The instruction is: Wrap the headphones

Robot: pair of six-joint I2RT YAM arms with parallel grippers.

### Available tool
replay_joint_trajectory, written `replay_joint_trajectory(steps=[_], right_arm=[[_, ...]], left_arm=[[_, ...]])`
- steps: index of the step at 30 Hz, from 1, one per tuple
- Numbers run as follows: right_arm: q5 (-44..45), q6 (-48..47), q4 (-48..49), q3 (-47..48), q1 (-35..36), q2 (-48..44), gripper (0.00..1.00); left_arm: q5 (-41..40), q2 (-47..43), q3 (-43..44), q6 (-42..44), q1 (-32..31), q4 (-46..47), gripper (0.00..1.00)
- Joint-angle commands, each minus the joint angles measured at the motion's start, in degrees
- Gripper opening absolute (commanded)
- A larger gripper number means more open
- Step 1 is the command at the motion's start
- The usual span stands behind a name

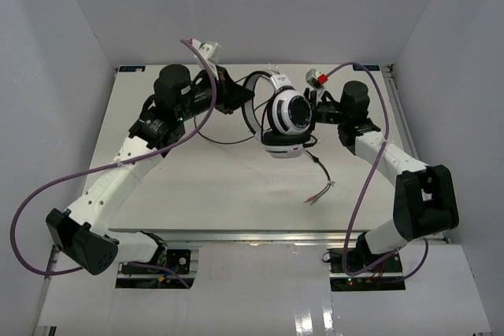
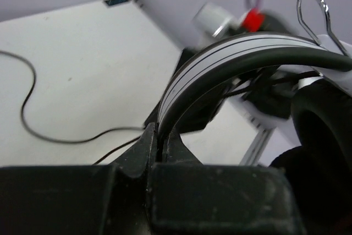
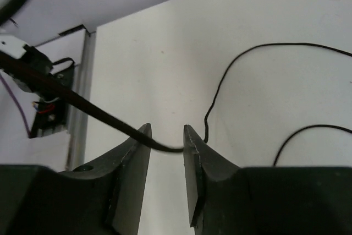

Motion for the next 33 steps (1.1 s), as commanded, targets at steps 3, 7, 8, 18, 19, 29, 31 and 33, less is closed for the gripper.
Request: replay_joint_trajectory(steps=[3, 7, 8, 18, 19, 29, 31, 33], right_arm=[[-6.6, 30.6, 32.4, 3.1, 3.5, 5.4, 0.57], [-3.9, 43.9, 51.1, 1.9, 4.8, 8.4, 0.66], [-3.5, 46.4, 53.2, 1.7, 4.9, 8.7, 0.68], [2.5, -5.0, 0.4, 5.6, 5.3, -2.2, 0.95], [4.0, -13.7, -5.4, 7.2, 5.7, -2.9, 0.95], [-6.9, -10.1, 0.6, -0.3, 17.4, -1.6, 0.62], [-6.6, -10.2, 1.7, -2.2, 20.2, -2.1, 0.44], [-5.5, -10.4, 1.8, -3.1, 21.5, -3.5, 0.22]], left_arm=[[-5.4, 0.0, 13.1, -20.8, -0.9, 12.3, 0.00], [-13.4, -1.0, 11.0, -28.7, -1.1, 21.3, 0.00], [-14.6, -0.7, 11.0, -29.6, -1.1, 22.6, 0.00], [-16.0, 3.0, 18.6, -27.2, -1.3, 19.5, 0.00], [-16.1, 2.9, 18.7, -27.1, -1.3, 19.4, 0.00], [-34.2, 2.0, 16.2, -35.8, -1.3, 16.7, 0.00], [-43.1, 0.6, 14.8, -39.9, -1.3, 13.6, 0.00], [-48.2, -0.2, 13.6, -41.6, -1.2, 11.1, 0.00]])
